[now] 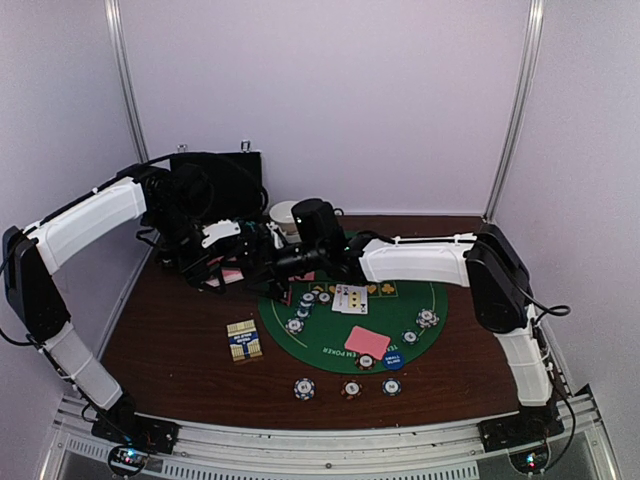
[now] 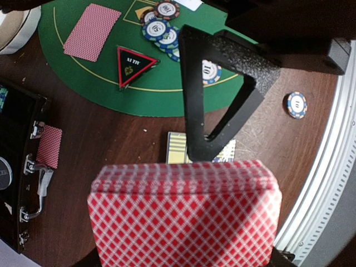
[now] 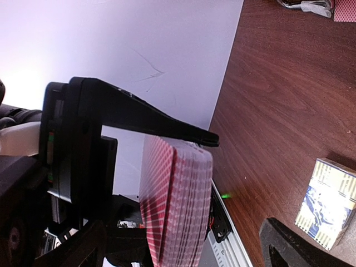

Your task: Distribute texas hold em gaming equipment

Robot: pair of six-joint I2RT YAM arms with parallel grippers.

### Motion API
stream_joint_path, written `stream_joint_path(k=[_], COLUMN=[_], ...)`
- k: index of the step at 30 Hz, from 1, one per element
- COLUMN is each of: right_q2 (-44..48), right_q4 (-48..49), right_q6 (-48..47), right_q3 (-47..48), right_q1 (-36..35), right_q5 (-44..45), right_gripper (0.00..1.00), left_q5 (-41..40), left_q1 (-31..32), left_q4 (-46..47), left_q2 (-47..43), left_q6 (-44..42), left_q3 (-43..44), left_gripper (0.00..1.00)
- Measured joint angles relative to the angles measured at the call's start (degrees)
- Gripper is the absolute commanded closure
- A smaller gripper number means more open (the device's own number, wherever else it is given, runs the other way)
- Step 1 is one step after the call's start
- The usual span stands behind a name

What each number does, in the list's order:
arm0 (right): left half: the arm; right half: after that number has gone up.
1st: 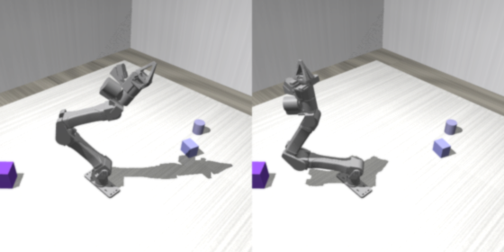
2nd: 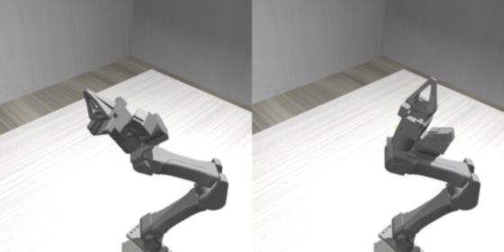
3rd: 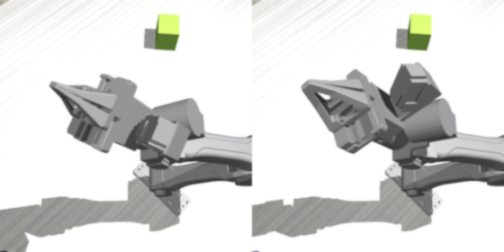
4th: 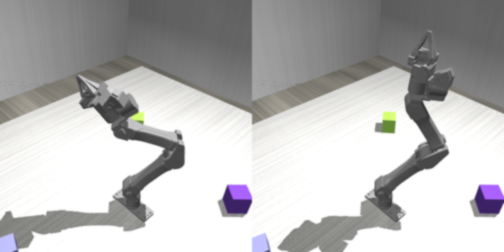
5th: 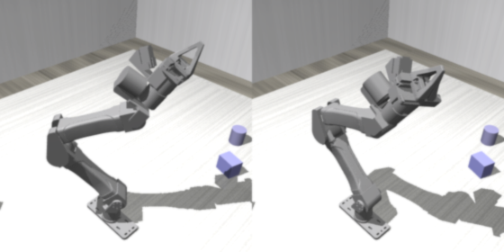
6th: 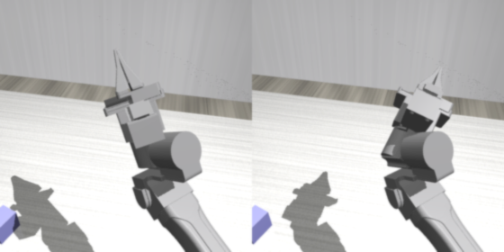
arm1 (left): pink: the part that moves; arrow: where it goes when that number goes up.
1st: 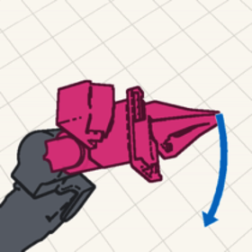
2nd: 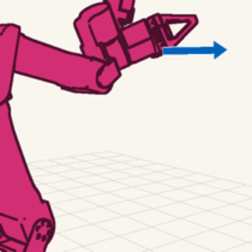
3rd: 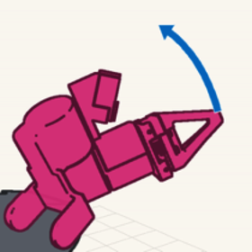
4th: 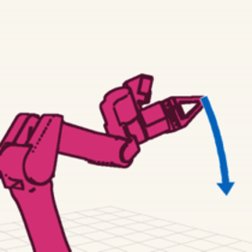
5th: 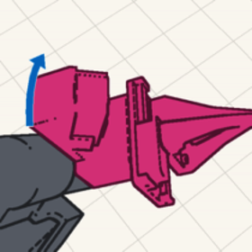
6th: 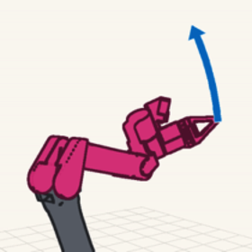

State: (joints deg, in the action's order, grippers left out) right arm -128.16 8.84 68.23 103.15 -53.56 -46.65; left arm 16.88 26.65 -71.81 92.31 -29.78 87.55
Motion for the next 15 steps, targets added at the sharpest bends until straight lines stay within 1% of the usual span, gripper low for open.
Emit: stream_joint_path(k=[9, 15], right_q2=[-2.1, -2.0], right_q4=[3.9, 9.0], right_q6=[3.0, 4.8], right_q3=[0.9, -3.0], right_q1=[0.0, 0.1], right_q5=[-0.5, -0.1], right_gripper=[0.08, 0.09], left_q5=[-1.3, -0.5], left_q1=[-0.4, -0.2], left_q4=[0.1, 0.3], left_q2=[0.0, 0.0], left_q6=[0.9, 0.6], left_q3=[0.0, 0.0], left_gripper=[1.0, 1.0])
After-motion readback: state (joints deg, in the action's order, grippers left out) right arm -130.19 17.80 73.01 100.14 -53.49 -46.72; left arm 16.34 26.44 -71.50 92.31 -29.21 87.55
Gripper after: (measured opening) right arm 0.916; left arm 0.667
